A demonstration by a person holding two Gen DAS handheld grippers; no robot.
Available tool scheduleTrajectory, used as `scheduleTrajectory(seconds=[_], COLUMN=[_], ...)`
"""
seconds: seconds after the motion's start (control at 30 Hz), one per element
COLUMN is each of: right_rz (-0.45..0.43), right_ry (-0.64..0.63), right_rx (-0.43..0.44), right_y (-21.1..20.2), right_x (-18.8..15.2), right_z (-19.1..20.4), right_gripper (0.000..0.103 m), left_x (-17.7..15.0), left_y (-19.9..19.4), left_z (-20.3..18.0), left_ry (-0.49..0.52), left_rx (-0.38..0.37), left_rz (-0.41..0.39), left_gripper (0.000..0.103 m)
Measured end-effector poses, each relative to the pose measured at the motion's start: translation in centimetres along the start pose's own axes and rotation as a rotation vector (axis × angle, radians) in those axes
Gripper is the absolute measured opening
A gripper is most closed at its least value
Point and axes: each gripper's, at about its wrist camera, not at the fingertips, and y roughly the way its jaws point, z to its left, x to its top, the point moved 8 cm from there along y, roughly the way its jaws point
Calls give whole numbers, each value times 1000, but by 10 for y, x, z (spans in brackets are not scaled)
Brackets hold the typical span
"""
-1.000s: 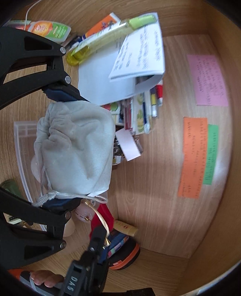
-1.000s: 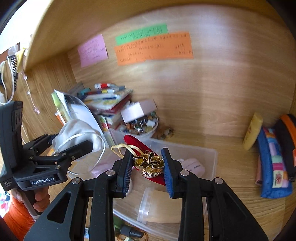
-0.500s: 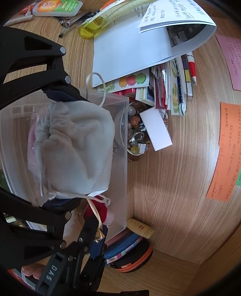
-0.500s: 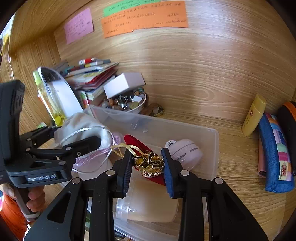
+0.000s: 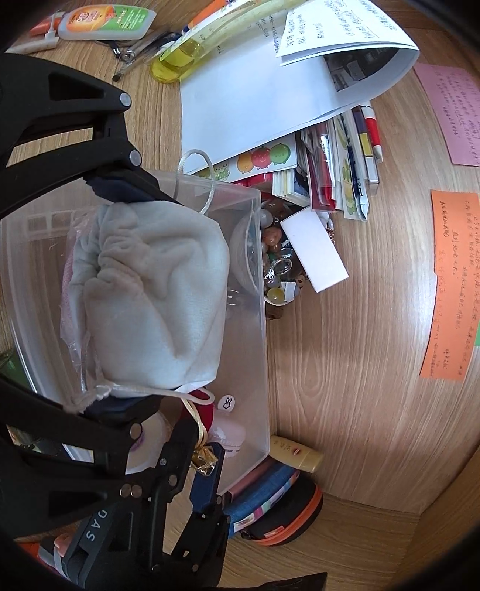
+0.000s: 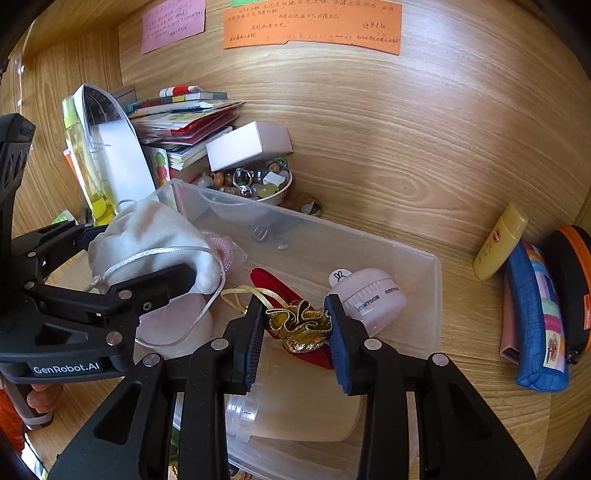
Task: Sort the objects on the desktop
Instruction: 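Lower the pouch and ornament into the box and open both tools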
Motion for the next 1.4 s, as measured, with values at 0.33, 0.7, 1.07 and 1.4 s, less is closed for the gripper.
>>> scheduleTrajectory(seconds=[0.33, 0.7, 1.07, 1.4], right_rz=[-13, -60, -143, -171], right_ry=[-3, 8, 12, 30], right_rx=[-15, -35, -38, -35], right_y=[0, -13, -40, -62], right_x=[1, 8, 17, 13], right_z=[-1, -9, -16, -25], right_gripper=[43, 73, 82, 85], left_x=[1, 11, 18, 14], left_y=[-6, -26, -40, -57], left_z=[5, 8, 26, 49], left_ry=[-2, -18, -78, -109], left_rx=[36, 21, 32, 122], left_rz=[-34, -127, -159, -213], left_gripper=[82, 98, 99, 99])
